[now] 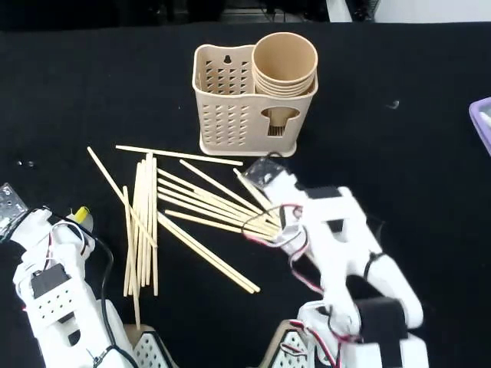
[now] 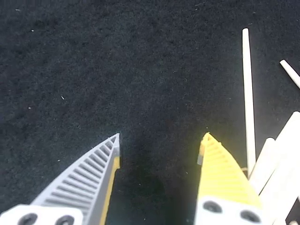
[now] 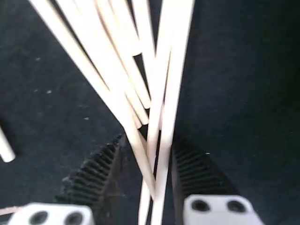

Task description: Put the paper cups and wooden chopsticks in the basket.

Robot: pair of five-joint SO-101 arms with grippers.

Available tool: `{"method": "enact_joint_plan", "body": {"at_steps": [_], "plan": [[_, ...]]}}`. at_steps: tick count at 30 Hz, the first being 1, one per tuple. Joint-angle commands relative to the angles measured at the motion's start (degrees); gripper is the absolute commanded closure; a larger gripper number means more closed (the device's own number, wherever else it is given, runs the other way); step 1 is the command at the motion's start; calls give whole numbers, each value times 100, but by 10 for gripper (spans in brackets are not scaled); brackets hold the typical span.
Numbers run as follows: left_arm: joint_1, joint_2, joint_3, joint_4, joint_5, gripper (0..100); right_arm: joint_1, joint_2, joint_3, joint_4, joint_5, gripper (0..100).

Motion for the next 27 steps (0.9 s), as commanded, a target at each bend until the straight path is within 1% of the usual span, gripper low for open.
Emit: {"method": "enact_joint_plan", "body": {"at_steps": [1, 4, 5, 8, 10, 11, 17, 23, 25, 27], "plan": [[4, -88, -303, -97, -53, 736, 325, 198, -804, 255, 53, 844], [4, -88, -303, -97, -53, 736, 264, 198, -945, 396, 62, 848], [4, -88, -303, -97, -53, 736, 264, 198, -945, 387, 62, 869], [4, -88, -303, -97, -53, 736, 264, 198, -980, 360, 62, 993], [4, -88, -303, -97, -53, 736, 316, 189, -989, 404, 62, 976], [4, -88, -303, -97, -53, 736, 316, 189, -998, 404, 62, 988], [4, -88, -303, -97, -53, 736, 316, 189, -1024, 475, 70, 988], [4, -88, -303, -97, -53, 736, 281, 224, -1411, 527, 53, 985], [4, -88, -303, -97, -53, 736, 220, 242, -1455, 624, 53, 966], [4, -88, -303, -97, -53, 736, 88, 242, -1499, 818, 53, 913]]}}
